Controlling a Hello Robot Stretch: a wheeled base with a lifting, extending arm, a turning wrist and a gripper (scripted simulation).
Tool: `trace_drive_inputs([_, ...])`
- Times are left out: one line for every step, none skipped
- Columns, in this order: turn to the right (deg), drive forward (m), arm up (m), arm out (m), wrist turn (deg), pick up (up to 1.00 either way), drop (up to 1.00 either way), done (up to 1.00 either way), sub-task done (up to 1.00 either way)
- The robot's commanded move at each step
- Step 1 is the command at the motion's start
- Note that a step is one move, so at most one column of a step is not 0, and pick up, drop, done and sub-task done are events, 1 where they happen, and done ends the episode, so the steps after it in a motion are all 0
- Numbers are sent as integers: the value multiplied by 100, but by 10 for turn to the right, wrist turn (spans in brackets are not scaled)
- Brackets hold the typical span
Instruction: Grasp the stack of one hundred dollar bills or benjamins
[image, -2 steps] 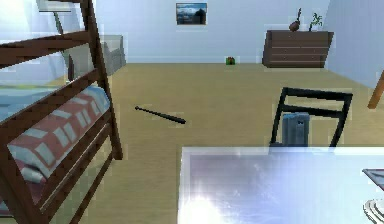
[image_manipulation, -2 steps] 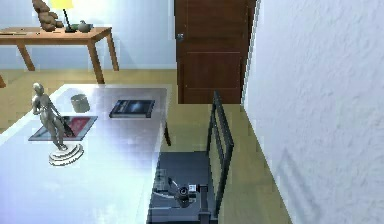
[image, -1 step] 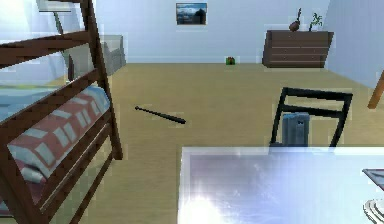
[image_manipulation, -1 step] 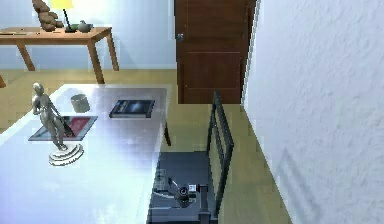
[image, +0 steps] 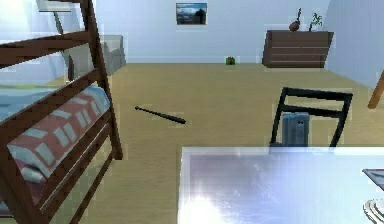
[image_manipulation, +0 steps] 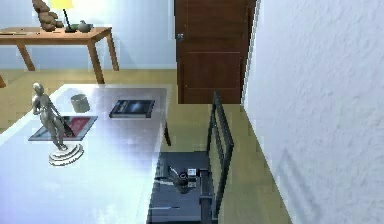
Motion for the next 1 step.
trace_drive_inputs([0, 0, 0, 0, 0, 0, 0, 100, 0])
